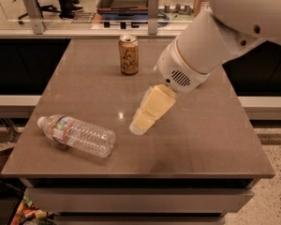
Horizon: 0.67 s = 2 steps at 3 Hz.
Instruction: Place water bottle upright
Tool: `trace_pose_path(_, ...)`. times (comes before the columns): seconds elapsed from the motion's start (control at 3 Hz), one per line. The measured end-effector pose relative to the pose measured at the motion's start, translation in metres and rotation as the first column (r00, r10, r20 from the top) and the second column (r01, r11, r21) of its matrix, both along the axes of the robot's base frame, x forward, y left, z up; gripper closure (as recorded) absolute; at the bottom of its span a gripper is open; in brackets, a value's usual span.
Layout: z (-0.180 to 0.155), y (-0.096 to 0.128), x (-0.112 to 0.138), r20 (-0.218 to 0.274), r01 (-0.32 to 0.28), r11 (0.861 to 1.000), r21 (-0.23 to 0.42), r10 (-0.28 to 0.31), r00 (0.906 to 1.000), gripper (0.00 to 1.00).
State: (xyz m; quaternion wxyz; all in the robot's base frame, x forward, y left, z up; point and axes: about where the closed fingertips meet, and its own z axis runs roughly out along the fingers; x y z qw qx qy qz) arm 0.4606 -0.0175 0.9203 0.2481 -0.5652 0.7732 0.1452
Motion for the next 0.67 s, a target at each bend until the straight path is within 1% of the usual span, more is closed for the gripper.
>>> trace_pose_path(0.33, 0.0, 0.0, 0.0, 0.0, 0.0, 1.0, 0.0, 0.0, 1.0, 0.0)
trace_pose_path(0.67, -0.007, 0.015, 0.003, -0.004, 0.024, 0.999, -0.03, -0.025, 0.9997, 0.0)
